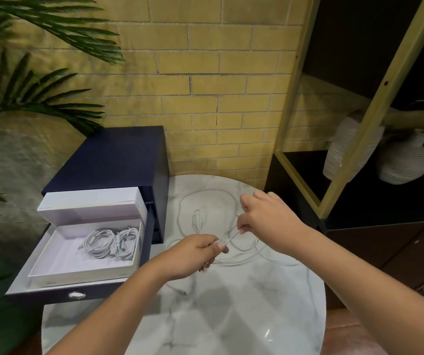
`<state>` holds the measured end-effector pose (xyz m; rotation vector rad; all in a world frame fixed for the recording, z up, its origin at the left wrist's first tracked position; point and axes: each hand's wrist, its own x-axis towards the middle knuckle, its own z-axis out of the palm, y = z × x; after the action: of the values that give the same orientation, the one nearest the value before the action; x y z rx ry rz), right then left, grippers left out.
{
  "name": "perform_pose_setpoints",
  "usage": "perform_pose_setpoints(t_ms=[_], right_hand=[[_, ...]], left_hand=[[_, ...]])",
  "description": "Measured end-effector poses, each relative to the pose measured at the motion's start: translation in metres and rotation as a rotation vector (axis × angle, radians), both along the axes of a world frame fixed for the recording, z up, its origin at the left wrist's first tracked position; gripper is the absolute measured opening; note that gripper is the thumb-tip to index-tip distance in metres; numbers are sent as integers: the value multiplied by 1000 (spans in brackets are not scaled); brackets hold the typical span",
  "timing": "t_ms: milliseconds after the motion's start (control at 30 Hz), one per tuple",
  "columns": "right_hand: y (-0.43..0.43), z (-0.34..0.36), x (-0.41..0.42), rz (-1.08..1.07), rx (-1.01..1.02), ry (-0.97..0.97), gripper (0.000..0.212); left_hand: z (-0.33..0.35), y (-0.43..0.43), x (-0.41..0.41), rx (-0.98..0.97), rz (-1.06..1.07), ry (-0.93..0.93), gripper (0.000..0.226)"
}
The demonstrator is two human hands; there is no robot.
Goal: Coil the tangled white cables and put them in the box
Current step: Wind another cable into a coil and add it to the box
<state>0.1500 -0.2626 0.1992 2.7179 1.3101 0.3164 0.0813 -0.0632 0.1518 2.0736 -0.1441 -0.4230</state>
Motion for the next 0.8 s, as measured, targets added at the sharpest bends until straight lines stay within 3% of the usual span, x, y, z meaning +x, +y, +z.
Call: perform_pose_setpoints(t_ms=[133, 333, 567, 667, 800], right_hand=[[3, -7, 2, -37, -24, 66, 16], [-1, -16, 5, -47, 109, 232, 23], [10, -24, -15, -187, 736, 643, 18], [16, -31, -27, -185, 802, 784, 28], [18, -37, -32, -171, 847, 712, 40]], left_hand=[[6, -4, -1, 79, -50, 24, 37], [11, -10, -5, -234, 39, 148, 34], [13, -12, 1, -387, 200, 117, 35], [15, -11, 4, -412, 218, 107, 37], [16, -11, 5, -380, 207, 90, 38]])
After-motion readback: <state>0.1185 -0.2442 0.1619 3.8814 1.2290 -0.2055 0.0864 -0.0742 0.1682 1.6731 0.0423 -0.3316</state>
